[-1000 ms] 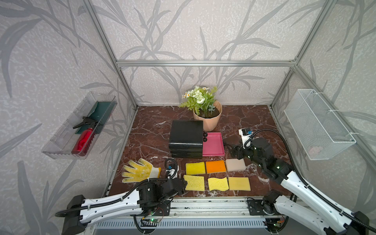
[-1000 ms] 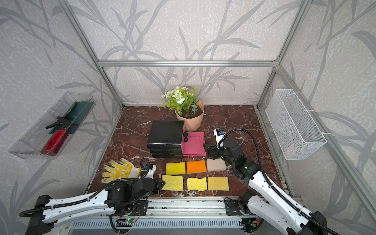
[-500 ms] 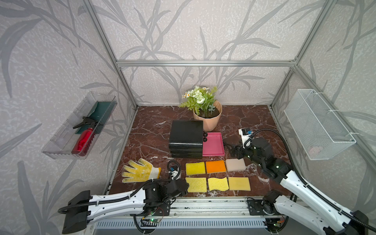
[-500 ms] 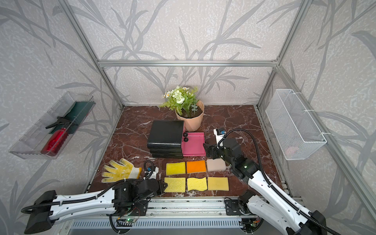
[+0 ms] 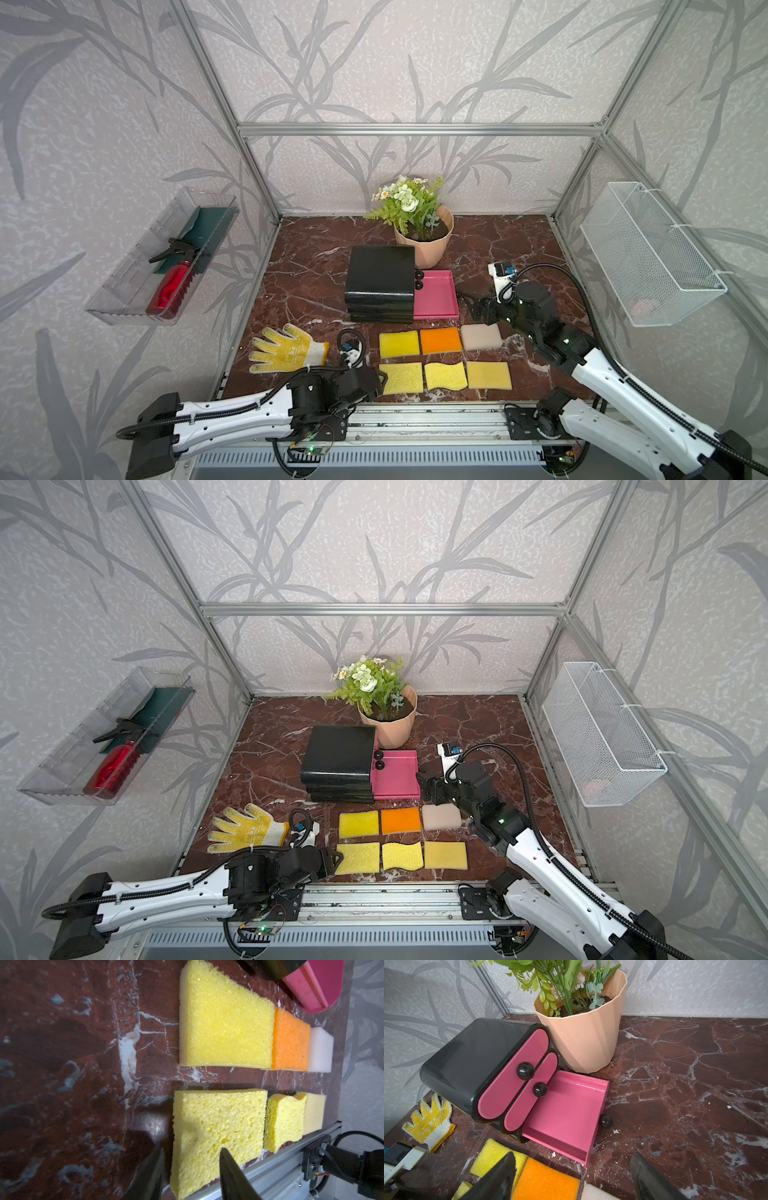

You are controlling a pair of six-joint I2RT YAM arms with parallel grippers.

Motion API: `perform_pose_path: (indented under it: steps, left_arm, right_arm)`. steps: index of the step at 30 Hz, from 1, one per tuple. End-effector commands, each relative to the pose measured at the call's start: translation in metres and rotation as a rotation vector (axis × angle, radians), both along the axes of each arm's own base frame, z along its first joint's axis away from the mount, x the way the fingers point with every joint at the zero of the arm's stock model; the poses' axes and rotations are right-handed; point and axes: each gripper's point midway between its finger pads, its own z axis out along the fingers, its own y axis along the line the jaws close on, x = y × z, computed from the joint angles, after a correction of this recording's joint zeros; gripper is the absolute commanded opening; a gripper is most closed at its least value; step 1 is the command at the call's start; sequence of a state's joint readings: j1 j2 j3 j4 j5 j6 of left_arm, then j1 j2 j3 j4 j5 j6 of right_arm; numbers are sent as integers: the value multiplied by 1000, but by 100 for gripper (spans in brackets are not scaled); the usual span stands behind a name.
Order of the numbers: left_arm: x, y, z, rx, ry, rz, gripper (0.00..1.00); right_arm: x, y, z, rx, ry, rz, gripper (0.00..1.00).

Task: Take the sponge out of the drawer
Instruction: Place the sponge at the center of the board.

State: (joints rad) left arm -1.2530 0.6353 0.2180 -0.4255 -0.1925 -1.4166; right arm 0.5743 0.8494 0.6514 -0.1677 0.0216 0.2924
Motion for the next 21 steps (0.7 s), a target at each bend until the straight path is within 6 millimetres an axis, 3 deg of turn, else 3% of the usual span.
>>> perform_pose_path:
  steps: [1, 5, 7, 14, 21]
  left_arm:
    - [6, 4, 17, 30, -31, 20, 52]
    - [16, 2, 56, 68, -115, -13, 87]
    - [24, 1, 81, 101, -183, -32, 99]
    - [55, 10, 182, 297, -373, -120, 99]
    - [94, 30, 232, 397, -417, -108, 99]
  right_arm:
    - [1, -1, 4, 21, -15, -8, 85]
    - [3, -2, 0, 16, -1, -15, 86]
    - [3, -2, -3, 15, 13, -17, 86]
    - [13, -8, -26, 12, 109, -60, 86]
    - [22, -12, -45, 44, 187, -85, 93]
